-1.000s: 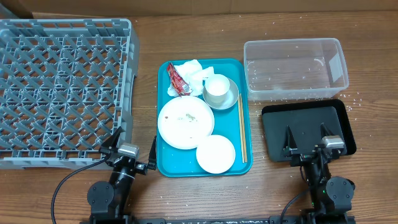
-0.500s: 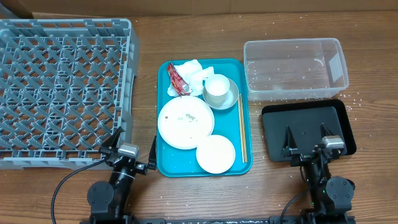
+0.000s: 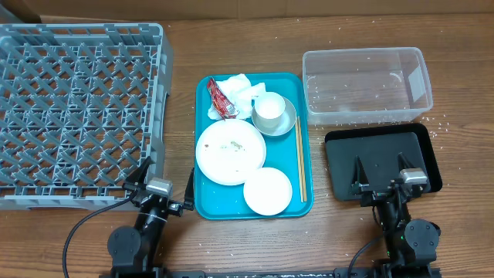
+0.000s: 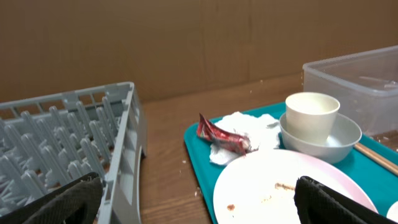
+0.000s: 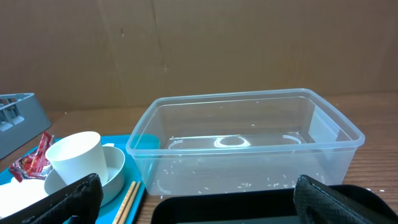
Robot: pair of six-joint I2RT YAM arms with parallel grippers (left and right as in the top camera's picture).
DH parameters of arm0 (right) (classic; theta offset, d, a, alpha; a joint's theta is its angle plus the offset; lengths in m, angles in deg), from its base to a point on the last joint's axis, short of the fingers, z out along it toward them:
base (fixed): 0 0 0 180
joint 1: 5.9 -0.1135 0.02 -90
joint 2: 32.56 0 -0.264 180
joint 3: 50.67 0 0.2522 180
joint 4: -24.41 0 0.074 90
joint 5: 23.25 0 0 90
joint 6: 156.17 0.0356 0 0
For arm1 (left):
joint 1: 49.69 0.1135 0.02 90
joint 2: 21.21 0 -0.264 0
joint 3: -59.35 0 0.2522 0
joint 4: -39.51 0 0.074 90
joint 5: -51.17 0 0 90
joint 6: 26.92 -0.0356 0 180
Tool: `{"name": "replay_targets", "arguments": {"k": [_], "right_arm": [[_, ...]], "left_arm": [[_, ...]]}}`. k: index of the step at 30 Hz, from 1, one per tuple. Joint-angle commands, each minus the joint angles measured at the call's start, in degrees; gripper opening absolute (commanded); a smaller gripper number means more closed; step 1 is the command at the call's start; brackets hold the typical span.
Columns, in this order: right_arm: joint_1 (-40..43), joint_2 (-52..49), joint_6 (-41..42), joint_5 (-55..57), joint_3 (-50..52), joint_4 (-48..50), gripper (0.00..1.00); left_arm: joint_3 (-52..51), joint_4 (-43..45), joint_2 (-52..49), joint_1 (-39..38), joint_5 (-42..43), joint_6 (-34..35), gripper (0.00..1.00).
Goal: Sort waste into correct bins and load items into the dishwasher
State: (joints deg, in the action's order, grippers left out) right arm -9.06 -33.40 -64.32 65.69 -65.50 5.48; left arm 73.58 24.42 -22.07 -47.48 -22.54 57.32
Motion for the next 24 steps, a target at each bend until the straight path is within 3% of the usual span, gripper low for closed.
{"name": "replay_targets", "arguments": {"k": [1,9,13,18,19,24], "right_arm": [[-0.4,0.7,-0.2,0.4,0.6,0.3,1.00],[-0.4,0.7,-0.2,0.4,0.6,0.3,1.00],[-0.4,0.7,-0.2,0.4,0.6,0.3,1.00],[-0.4,0.7,-0.2,0.4,0.6,0.3,1.00],[-0.4,0.7,-0.2,0.4,0.6,0.3,1.00],[-0.4,0.7,-0.2,0.4,0.6,0.3,1.00]], "left_arm": [[-0.2,6.7,0.6,-0.4,8.5,1.8,1.00],[0.2,28.9,0.5,-0.3,3.4,1.9,1.00],[5.3,27.3,-2.6,-0.4,1.3,0.8,1.00],[23.0,9.0,-18.8,-0.3,1.1,-6.4,1.00],[34.2,-2.1,-29.0,-0.4,1.3,-7.1,1.00],[66.3,-34.6,-55.8,-0.4,5.0,-7.5,1.00]]}}
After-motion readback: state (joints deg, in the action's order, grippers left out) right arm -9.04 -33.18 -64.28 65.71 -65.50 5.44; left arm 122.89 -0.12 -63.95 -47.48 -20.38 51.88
